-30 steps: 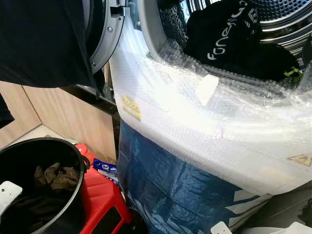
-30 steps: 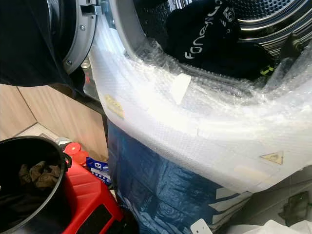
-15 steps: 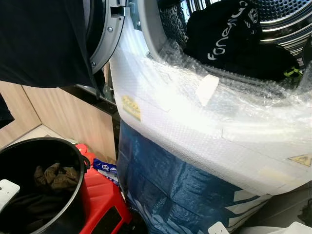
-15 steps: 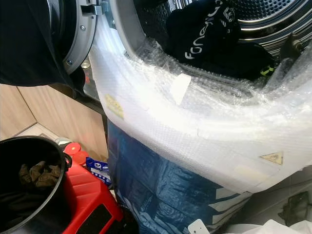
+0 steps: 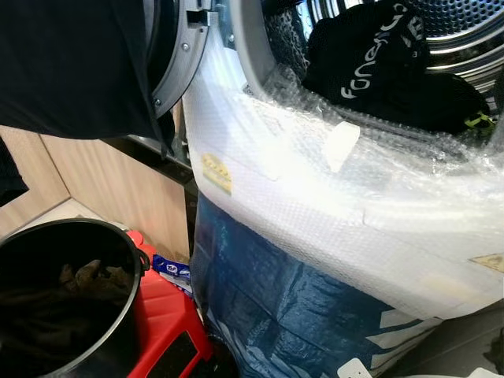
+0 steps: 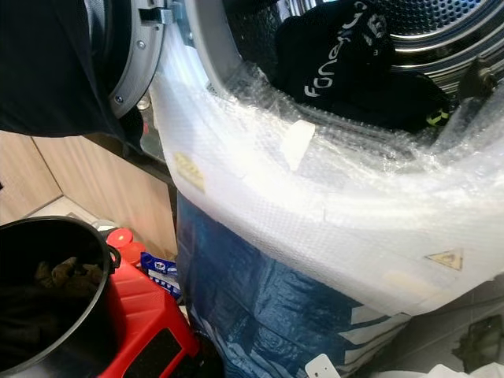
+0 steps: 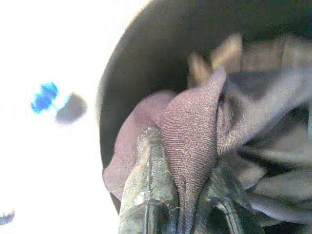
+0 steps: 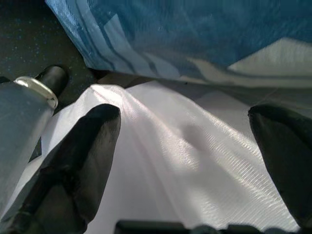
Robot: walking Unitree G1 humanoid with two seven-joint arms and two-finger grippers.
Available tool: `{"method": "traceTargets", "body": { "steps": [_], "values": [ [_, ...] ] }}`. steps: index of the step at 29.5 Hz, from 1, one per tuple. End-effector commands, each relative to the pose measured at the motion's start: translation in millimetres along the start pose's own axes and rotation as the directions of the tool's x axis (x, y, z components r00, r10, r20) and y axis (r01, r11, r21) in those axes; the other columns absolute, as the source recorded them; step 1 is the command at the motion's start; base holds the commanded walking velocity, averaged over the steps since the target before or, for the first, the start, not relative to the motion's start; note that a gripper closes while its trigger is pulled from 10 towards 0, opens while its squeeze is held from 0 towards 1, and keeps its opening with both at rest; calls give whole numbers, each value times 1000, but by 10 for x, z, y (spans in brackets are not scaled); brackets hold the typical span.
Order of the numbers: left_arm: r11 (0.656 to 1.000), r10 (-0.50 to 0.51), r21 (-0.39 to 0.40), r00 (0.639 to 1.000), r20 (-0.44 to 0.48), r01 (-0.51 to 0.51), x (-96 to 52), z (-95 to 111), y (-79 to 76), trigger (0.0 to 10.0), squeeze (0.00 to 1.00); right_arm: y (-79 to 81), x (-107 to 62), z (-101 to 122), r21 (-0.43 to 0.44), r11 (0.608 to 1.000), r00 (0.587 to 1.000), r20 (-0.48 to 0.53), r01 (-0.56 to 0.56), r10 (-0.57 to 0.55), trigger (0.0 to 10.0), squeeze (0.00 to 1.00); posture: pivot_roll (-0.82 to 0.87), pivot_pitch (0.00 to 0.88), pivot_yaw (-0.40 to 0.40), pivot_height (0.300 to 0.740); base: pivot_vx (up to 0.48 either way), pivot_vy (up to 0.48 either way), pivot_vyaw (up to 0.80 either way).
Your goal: Clothes washing
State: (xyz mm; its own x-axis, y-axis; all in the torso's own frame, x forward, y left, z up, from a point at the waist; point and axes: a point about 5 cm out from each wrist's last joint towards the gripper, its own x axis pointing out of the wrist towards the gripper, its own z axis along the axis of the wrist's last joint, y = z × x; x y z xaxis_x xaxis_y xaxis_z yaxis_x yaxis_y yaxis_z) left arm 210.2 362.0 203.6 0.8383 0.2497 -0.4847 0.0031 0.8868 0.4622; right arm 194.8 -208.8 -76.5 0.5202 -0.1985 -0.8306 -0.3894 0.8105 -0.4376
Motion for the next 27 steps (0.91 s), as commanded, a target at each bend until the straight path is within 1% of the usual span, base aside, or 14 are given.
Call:
{"method": "traceTargets", "body": {
  "steps": [1, 4, 5, 6, 9, 11, 12, 14, 17, 20, 23, 24, 26, 27],
  "values": [
    [1000, -20, 9, 996, 89, 19, -98, 257, -4, 0, 0, -23, 0, -47, -1, 1000, 1000, -16, 1, -1, 10000, 0, 254, 108, -111, 740, 0, 0, 0],
    [997, -81, 27, 971, 226, 77, -175, 612, -109, 0, 0, -19, 2, -20, -4, 1000, 1000, -10, -3, 3, 10000, 0, 258, 103, -112, 740, 0, 0, 0],
    [992, -125, 32, 946, 300, 120, -226, 793, -191, 0, 0, -18, 2, -4, -4, 1000, 1000, -7, -4, 4, 10000, 0, 257, 97, -110, 740, 0, 0, 0],
    [992, -125, 32, 946, 300, 120, -226, 793, -191, 0, 0, -18, 2, -4, -4, 1000, 1000, -7, -4, 4, 10000, 0, 257, 97, -110, 740, 0, 0, 0],
    [971, -237, 75, 874, 424, 226, -306, 1149, -403, 0, 0, -11, 3, 30, -1, 1000, 1000, 1, -4, 4, 10000, 0, 255, 91, -101, 740, 0, 0, 0],
    [938, -335, 109, 788, 517, 328, -343, 1427, -612, 0, 0, -1, 3, 34, 1, 1000, 1000, 3, -5, 5, 10000, 0, 259, 80, -97, 740, 0, 0, 0],
    [938, -335, 109, 788, 517, 328, -343, 1427, -612, 0, 0, -1, 3, 34, 1, 1000, 1000, 3, -5, 5, 10000, 0, 259, 80, -97, 740, 0, 0, 0],
    [896, -423, 147, 705, 569, 419, -351, 1617, -809, 0, 0, 24, 0, 28, 0, 1000, 1000, 1, -9, 9, 10000, 0, 260, 74, -95, 740, 0, 0, 0],
    [846, -515, 228, 630, 581, 481, -361, 1787, -997, 0, 0, 46, -2, 22, 5, 1000, 1000, -3, -13, 13, 10000, 0, 247, 63, -82, 740, 0, 0, 0],
    [820, -552, 247, 600, 579, 516, -356, 1857, -1096, 0, 0, 49, -2, 22, 11, 1000, 1000, -4, -11, 11, 10000, 0, 243, 61, -76, 740, 0, 0, 0],
    [751, -635, 294, 526, 566, 591, -355, 1945, -1333, 0, 0, 49, -2, 15, 12, 1000, 1000, -4, -11, 11, 10000, 0, 239, 58, -67, 740, 0, 0, 0],
    [689, -697, 331, 464, 547, 645, -371, 1985, -1536, 0, 0, 54, -3, 2, 19, 1000, 1000, -8, -11, 11, 10000, 0, 238, 56, -65, 740, 0, 0, 0],
    [645, -733, 353, 418, 537, 678, -393, 2006, -1661, 0, 0, 53, -4, -10, 31, 999, 1000, -12, -9, 9, 10000, 0, 234, 53, -61, 740, 0, 0, 0],
    [604, -760, 375, 369, 534, 703, -414, 2048, -1781, 0, 0, 49, -4, -24, 36, 999, 1000, -16, -5, 6, 10000, 0, 236, 55, -60, 740, 0, 0, 0]
  ]
}}
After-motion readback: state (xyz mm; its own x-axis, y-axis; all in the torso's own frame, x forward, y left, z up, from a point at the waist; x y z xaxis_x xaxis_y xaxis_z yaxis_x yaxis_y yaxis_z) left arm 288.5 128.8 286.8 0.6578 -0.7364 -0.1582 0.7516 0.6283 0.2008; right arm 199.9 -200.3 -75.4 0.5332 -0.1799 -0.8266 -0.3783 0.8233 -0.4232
